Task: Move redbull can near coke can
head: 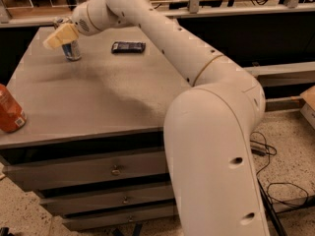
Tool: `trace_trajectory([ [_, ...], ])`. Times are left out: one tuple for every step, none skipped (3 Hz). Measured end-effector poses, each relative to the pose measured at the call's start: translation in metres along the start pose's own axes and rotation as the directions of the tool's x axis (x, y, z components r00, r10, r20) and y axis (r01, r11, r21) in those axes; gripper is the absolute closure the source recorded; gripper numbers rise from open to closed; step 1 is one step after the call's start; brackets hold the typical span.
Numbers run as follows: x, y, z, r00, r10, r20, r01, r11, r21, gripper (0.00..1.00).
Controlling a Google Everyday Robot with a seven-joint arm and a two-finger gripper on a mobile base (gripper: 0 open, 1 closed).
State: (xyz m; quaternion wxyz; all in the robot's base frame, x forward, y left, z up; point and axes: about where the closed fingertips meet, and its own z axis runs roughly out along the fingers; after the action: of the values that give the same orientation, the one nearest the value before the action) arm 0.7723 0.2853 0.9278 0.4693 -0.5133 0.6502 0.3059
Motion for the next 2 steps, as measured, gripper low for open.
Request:
trace_trajectory([
  [-0.0067,0.0014,0.0107,1.000,0.000,0.031,0.001,0.9995,-0.033,0.00],
  [-0.0095,0.0027,0.0184,0.999,0.006,0.050,-0.004,0.9987,-0.051,0.04],
])
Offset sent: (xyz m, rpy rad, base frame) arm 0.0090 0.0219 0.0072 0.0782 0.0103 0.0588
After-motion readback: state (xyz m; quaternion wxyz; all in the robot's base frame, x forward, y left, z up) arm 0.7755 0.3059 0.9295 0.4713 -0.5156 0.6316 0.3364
